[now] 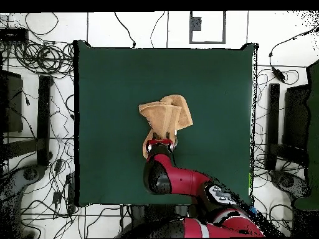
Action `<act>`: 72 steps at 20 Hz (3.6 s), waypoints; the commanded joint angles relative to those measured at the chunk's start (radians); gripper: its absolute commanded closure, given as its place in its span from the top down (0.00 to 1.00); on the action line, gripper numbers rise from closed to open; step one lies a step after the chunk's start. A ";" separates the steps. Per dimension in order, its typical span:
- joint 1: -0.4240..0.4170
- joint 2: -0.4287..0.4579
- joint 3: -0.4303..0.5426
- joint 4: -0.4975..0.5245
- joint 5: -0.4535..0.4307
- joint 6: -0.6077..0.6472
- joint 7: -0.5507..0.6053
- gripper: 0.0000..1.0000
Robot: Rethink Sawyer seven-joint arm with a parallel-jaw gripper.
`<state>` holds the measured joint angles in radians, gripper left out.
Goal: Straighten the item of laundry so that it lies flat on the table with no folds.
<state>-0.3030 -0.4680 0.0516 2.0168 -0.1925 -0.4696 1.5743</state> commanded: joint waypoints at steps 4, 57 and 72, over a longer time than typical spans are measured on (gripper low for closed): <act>0.001 0.027 0.099 -0.068 0.102 -0.055 0.295 1.00; -0.040 -0.378 0.146 0.158 0.325 0.434 0.245 0.00; -0.159 -0.450 0.191 0.050 0.287 0.650 0.069 0.00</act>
<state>-0.3843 -0.8597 0.0973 2.1226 0.1092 -0.0925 1.5834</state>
